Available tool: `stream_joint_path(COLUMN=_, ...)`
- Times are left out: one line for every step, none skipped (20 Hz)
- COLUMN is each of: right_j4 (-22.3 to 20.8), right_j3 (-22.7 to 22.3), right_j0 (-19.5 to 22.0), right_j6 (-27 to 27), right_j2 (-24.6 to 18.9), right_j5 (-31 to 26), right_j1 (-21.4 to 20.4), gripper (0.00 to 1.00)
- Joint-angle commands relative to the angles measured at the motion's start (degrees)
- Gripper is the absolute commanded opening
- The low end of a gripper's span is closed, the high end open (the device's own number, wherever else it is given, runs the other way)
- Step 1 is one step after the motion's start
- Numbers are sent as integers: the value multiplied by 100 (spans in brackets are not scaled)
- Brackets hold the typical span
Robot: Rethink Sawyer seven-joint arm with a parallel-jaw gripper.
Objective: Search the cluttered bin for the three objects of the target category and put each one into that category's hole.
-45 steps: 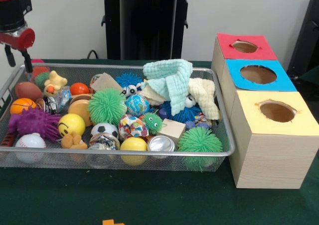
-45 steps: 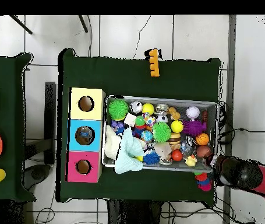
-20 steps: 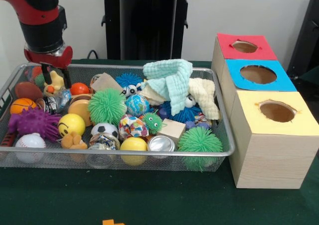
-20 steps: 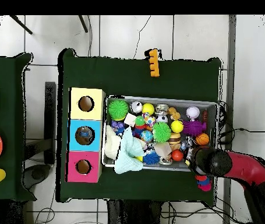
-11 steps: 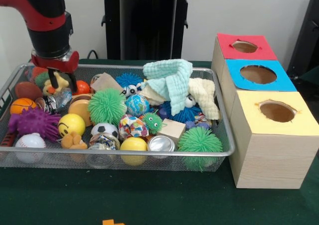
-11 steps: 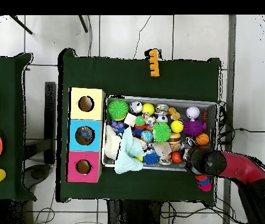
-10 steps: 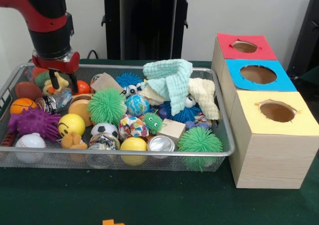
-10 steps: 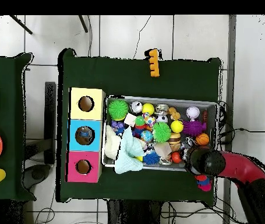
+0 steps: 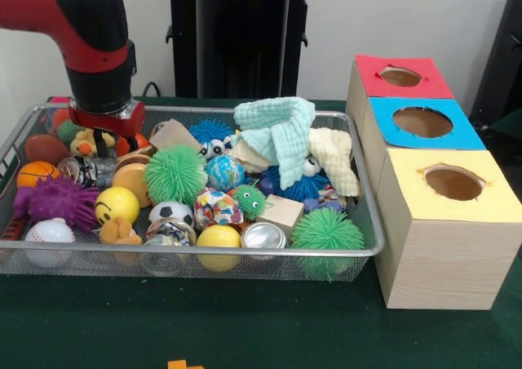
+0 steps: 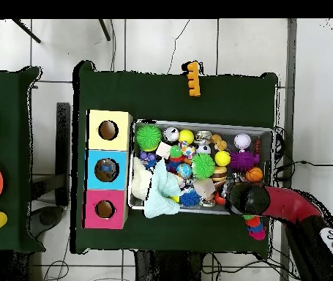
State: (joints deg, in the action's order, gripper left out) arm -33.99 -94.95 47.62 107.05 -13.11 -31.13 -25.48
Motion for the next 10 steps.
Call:
stream_joint_path(right_j4=403, right_j3=730, right_j0=-198, right_j6=1231, right_j2=239, right_j5=424, right_j1=681, gripper=100)
stream_joint_path(right_j4=450, right_j3=762, right_j0=-199, right_j6=1191, right_j2=257, right_j5=447, right_j1=718, gripper=100)
stream_joint_path(right_j4=497, right_j3=794, right_j0=-200, right_j6=1151, right_j2=276, right_j5=470, right_j1=756, gripper=100)
stream_joint_path(right_j4=536, right_j3=769, right_j0=-204, right_j6=1134, right_j2=301, right_j5=523, right_j1=756, gripper=100)
stream_joint_path(right_j4=571, right_j3=772, right_j0=-186, right_j6=1081, right_j2=314, right_j5=544, right_j1=773, gripper=100)
stream_joint_path(right_j4=616, right_j3=735, right_j0=-164, right_j6=1039, right_j2=318, right_j5=566, right_j1=751, gripper=100)
stream_joint_path(right_j4=654, right_j3=687, right_j0=-114, right_j6=969, right_j2=312, right_j5=572, right_j1=730, gripper=100)
stream_joint_path(right_j4=691, right_j3=640, right_j0=-64, right_j6=899, right_j2=307, right_j5=579, right_j1=709, gripper=100)
stream_joint_path(right_j4=725, right_j3=603, right_j0=-13, right_j6=829, right_j2=302, right_j5=556, right_j1=674, gripper=100)
stream_joint_path(right_j4=732, right_j3=570, right_j0=77, right_j6=713, right_j2=289, right_j5=541, right_j1=621, gripper=100)
